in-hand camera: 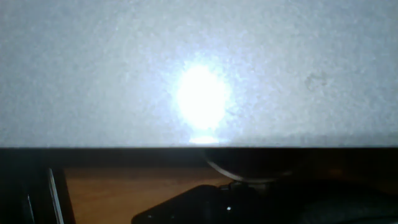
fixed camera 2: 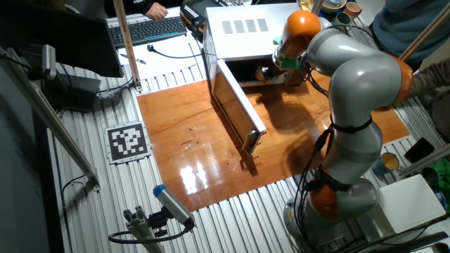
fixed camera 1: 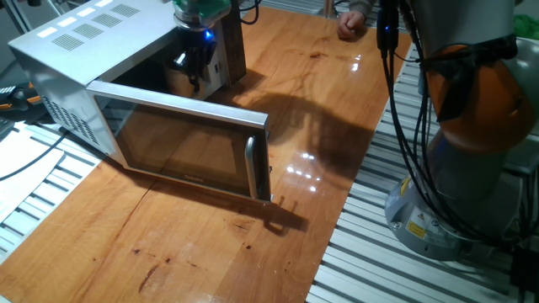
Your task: Put the bowl into the microwave
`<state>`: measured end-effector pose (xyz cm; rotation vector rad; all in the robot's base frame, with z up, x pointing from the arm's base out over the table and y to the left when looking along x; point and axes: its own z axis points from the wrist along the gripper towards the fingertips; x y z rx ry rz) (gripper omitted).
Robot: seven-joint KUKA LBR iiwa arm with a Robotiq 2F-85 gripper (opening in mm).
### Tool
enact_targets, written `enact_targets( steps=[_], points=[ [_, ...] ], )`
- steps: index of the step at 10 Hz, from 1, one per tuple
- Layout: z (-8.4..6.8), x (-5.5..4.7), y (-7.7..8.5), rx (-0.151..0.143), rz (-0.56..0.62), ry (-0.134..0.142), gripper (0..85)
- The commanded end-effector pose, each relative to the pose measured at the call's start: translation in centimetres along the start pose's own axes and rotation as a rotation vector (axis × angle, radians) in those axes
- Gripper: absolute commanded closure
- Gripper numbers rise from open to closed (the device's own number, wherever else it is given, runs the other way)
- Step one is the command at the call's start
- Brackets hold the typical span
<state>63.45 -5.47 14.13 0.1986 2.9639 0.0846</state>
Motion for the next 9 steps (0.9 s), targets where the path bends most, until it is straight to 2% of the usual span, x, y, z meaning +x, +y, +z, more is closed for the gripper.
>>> enact_targets(
  steps=[1, 9],
  points=[
    [0.16, -0.02, -0.01, 0.001, 0.000, 0.000, 85.0],
    [0.75, 0.03, 0.30, -0.002, 0.003, -0.012, 85.0]
  ],
)
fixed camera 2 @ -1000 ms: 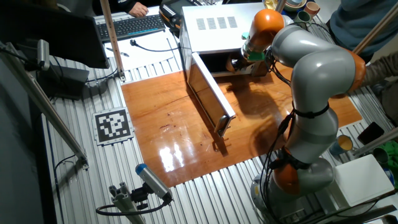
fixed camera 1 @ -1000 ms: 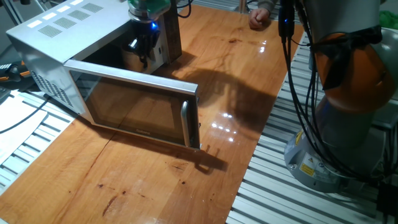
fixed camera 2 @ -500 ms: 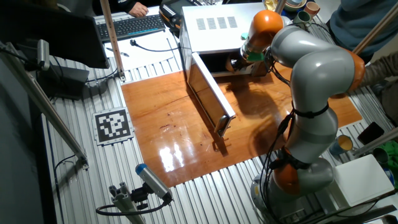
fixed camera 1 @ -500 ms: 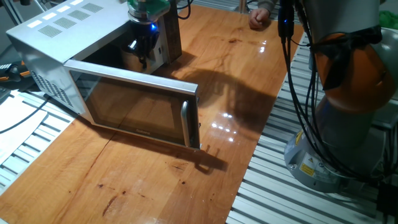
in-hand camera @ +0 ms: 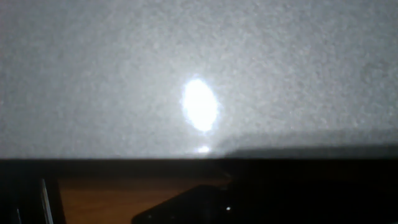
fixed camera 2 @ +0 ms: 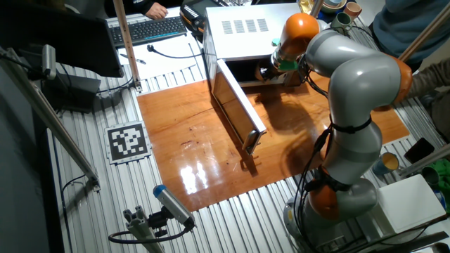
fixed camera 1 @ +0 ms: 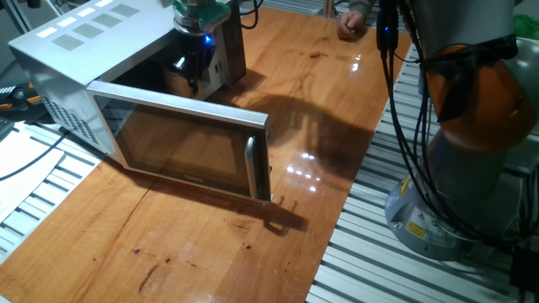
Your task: Put the bowl into the microwave
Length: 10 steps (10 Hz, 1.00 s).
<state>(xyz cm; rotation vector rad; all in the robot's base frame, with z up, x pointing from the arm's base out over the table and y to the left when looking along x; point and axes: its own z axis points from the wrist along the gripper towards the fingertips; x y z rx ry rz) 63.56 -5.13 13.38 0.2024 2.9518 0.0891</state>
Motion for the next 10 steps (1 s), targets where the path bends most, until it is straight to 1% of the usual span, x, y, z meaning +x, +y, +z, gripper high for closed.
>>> enact_targets(
  steps=[1, 4, 6, 8, 9, 10],
  points=[
    [-0.03, -0.06, -0.03, -0.001, 0.001, 0.001, 85.0],
    [-0.31, -0.44, -0.34, 0.001, -0.004, 0.005, 85.0],
    [-0.32, -0.41, -0.33, 0.000, 0.003, 0.002, 85.0],
    [-0.33, -0.40, -0.33, 0.007, 0.008, -0.003, 85.0],
    [-0.33, -0.41, -0.33, 0.007, 0.010, -0.003, 68.0],
    [-0.32, -0.40, -0.33, 0.007, 0.013, -0.005, 68.0]
  ],
)
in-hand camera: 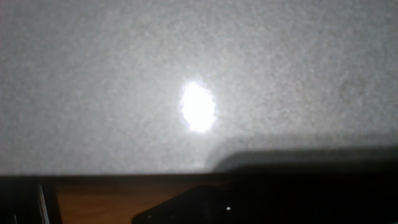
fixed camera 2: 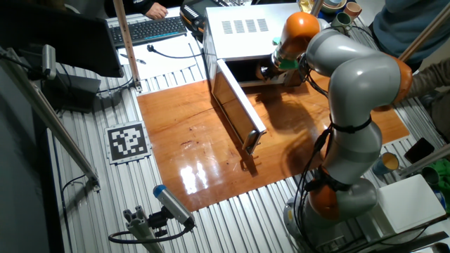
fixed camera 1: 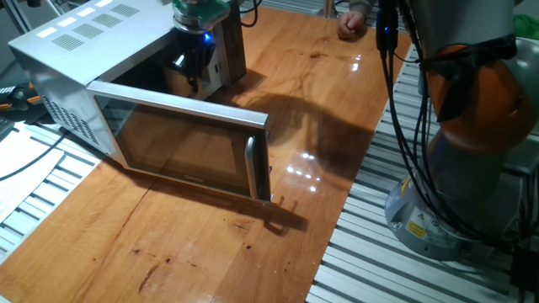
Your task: Put the bowl into the microwave
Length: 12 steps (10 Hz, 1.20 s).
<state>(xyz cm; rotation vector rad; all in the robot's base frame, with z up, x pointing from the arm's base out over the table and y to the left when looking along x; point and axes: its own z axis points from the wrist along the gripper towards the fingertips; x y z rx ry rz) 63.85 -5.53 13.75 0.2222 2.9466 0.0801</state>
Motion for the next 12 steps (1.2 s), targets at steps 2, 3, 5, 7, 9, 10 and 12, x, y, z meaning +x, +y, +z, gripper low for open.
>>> enact_targets(
  steps=[2, 3, 5, 7, 9, 10, 12],
  points=[
    [0.01, 0.01, 0.01, 0.001, 0.007, -0.005, 68.0],
    [0.01, 0.01, 0.01, 0.003, 0.010, -0.008, 51.0],
    [0.02, 0.00, 0.01, 0.003, 0.014, -0.010, 51.0],
    [0.02, 0.01, 0.01, 0.003, 0.017, -0.011, 51.0],
    [0.03, 0.01, 0.01, 0.003, 0.017, -0.011, 51.0],
    [0.03, 0.01, 0.01, 0.003, 0.017, -0.011, 51.0],
    [0.02, 0.02, 0.01, 0.001, 0.021, -0.014, 51.0]
  ],
)
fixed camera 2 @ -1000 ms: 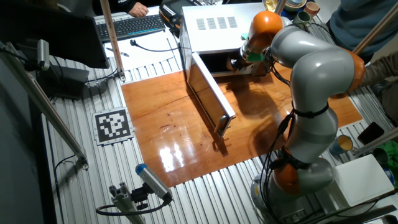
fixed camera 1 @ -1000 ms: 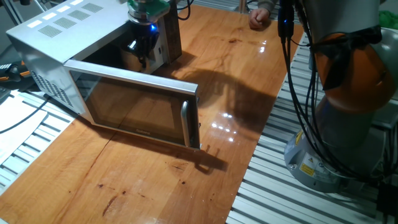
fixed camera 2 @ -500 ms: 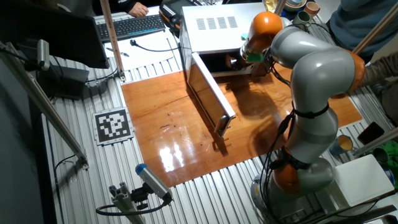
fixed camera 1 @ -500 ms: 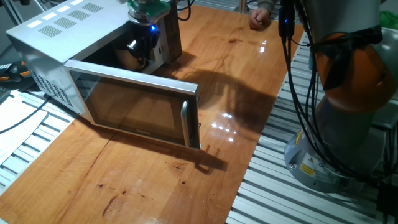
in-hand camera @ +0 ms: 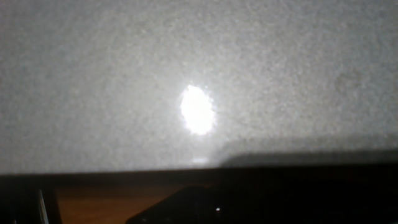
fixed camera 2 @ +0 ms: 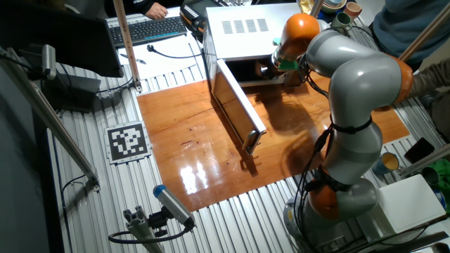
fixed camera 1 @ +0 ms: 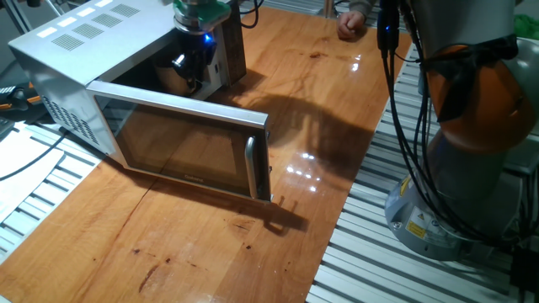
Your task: Put the bowl into the microwave
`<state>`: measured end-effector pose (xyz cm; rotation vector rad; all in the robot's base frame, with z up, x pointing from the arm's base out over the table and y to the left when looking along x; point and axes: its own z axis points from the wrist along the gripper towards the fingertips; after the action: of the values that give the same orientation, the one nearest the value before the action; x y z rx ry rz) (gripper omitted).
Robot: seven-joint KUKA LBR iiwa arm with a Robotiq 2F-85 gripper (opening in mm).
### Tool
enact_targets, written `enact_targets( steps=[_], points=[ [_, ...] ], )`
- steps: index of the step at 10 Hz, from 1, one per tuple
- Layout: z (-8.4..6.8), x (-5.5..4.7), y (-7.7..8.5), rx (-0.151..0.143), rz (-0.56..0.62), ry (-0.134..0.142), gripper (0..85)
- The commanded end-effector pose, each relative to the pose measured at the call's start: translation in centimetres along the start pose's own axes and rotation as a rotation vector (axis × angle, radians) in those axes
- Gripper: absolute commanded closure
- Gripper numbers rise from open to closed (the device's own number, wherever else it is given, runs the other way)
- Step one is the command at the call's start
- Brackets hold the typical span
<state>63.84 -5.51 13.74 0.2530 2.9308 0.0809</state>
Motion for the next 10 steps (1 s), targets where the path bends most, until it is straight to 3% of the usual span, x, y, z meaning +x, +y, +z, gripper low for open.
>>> enact_targets(
  steps=[1, 10],
  points=[
    [-0.02, 0.01, 0.02, -0.001, 0.003, 0.000, 34.0],
    [-0.47, 0.23, 0.09, -0.016, 0.017, 0.003, 34.0]
  ],
)
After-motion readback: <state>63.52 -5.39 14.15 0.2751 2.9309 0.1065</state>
